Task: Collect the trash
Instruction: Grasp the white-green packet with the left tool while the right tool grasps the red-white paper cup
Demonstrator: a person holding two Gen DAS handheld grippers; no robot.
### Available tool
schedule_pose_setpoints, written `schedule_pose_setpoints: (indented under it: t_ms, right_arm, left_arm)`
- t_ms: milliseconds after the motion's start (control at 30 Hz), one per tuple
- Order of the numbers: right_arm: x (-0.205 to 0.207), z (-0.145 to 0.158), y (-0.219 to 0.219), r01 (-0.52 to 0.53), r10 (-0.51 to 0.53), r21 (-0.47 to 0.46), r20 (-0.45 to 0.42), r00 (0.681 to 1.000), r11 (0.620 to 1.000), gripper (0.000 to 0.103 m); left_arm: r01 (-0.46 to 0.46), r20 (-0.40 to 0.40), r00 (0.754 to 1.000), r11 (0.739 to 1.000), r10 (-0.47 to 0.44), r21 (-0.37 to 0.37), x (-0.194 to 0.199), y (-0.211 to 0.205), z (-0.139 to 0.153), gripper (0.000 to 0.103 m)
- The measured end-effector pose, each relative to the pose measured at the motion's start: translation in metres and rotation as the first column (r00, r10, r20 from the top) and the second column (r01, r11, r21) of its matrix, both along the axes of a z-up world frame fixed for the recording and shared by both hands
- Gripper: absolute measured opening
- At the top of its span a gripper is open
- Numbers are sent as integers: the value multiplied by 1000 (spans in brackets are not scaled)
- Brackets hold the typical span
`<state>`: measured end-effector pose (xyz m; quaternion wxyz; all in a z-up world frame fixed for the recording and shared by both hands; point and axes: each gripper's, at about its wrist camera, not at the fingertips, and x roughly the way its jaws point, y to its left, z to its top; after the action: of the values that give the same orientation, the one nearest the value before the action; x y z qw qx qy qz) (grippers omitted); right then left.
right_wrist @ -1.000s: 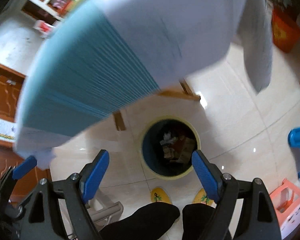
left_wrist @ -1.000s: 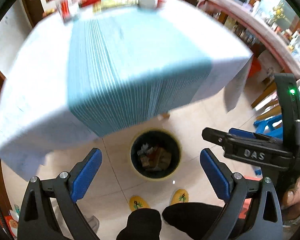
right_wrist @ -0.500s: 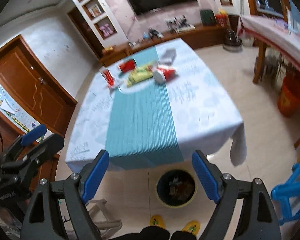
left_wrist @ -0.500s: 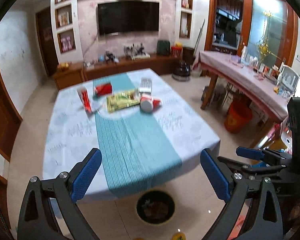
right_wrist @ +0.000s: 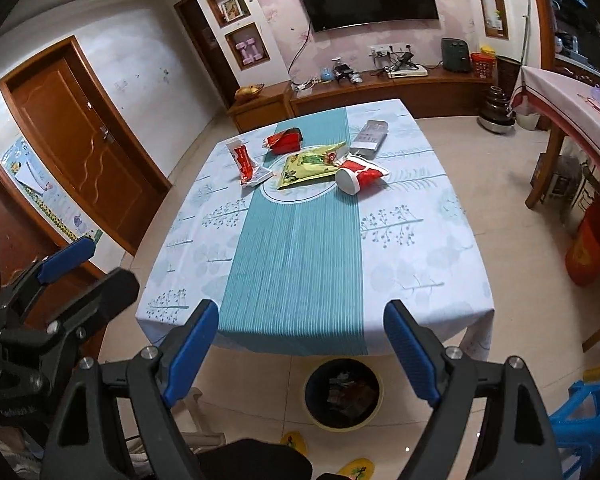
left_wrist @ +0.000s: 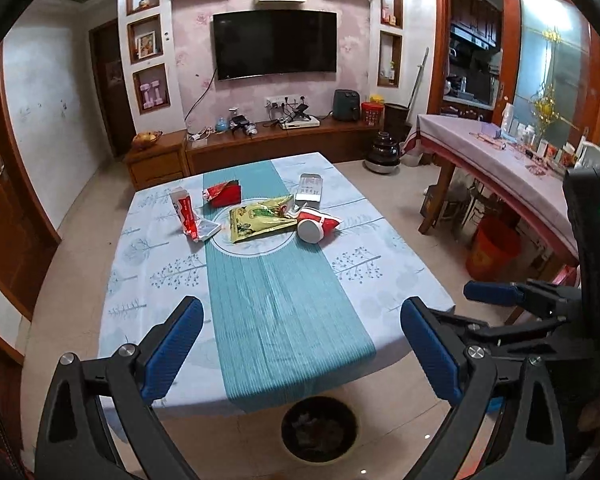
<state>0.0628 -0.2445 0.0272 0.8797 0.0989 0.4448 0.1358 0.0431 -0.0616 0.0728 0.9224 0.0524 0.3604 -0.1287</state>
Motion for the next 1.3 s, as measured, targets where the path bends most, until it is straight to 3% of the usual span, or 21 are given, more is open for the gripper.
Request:
schedule_pose_setpoints:
  t_ms: [200,300,433,533,667,800,867,967,1100,1133,1200,1300]
  right_arm:
    - [40,-10,0,27,-27,10,-40,999,1000,81]
    - [69,-21,-3,60,-58,20,-80,995,998,78]
    - [116,-37,-6,139,-136,23,-115,984,990,77]
    - [158,-58,-12,233,-212,90,-198,957,968,75]
    - [218,-90,-18,345,-294,132,-302,907,929,71]
    - [268,-125,-34,472,-384,166,-386,839,866,71]
    - [292,-146,-41,523,-408,185,-435,803,832,71]
    - [313,-169,-44,563,-422,196,-481,769,803,71]
    - [327,-193,-39,569,-393,231,-522,757,790,47]
    - [329,-191,-38,563,-399,235,-498,770,792,36]
    - [332,-193,-37,540,-364,276,-495,789,795,25]
    - [333,-186,-41,543,-379,285,-469,798,789,18]
  left_arm:
    - [23,-51,998,1000,-22,17,62,-4,-15,98]
    - [38,-89,995,999,-38,1,111,-4,-27,98]
    - [110,-154,982,994,-107,15,176,-7,-46,88]
    - [154,-212,967,987,-142,44,233,-6,-63,85]
    - [214,-310,931,976,-192,38,299,-9,-88,67]
    - [254,-407,886,967,-224,19,364,-17,-124,66]
    - [268,-464,851,963,-245,-17,392,-23,-142,66]
    - [280,-502,822,958,-270,-56,418,-32,-159,66]
    - [288,-537,794,954,-284,-80,449,-49,-183,62]
    - [290,-549,783,952,-292,-92,456,-53,-189,58]
    - [293,-570,765,950,-300,-108,463,-59,-196,55]
    - [295,-599,742,949,-302,-114,475,-68,-208,55]
